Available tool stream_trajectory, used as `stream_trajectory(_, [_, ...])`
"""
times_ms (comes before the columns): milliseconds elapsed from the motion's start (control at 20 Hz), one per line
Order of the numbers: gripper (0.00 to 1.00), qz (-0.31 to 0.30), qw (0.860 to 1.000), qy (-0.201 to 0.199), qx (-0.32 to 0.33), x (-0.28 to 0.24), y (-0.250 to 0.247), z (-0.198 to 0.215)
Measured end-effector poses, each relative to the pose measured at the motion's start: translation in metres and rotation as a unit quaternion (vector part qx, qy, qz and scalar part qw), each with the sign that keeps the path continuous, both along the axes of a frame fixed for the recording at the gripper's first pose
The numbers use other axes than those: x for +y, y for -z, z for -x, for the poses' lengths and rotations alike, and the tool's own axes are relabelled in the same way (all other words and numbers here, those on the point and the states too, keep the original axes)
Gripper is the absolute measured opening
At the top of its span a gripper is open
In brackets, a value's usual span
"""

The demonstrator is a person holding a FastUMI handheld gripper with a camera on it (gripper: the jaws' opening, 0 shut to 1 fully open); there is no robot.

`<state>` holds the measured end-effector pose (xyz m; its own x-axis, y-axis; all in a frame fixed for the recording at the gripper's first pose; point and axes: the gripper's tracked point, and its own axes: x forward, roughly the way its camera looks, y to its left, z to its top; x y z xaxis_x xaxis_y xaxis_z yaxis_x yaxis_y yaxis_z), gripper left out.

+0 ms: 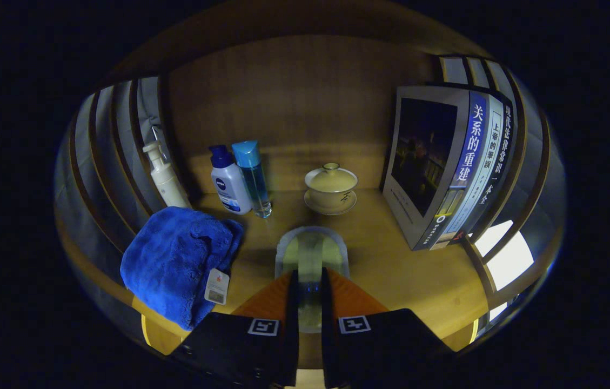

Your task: Pull open the drawer, take out the items inside it, and place them on the countertop above the cabinet.

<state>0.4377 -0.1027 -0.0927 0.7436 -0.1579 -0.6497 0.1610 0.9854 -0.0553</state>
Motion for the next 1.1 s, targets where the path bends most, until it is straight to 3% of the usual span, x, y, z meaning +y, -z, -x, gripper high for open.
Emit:
stream_trajectory(150, [0.34,0.008,1.000,-0.004,-0.002,-0.001,0.000,-0.002])
stream_trajectory(500, [0.94,0.011,1.000,-0.003,-0.003,0.003,-0.003,0.004])
stream_trajectory(750, [0.97,-0.007,1.000,-0.003,-0.017,0.009,-0.012,0.017])
stream_trajectory(900, [0.96,-0.048,0.998,-0.014,-0.037,0.022,-0.023,0.044])
stream_trajectory(1100, [0.98,-0.084,0.988,-0.031,-0.124,0.043,-0.072,0.074])
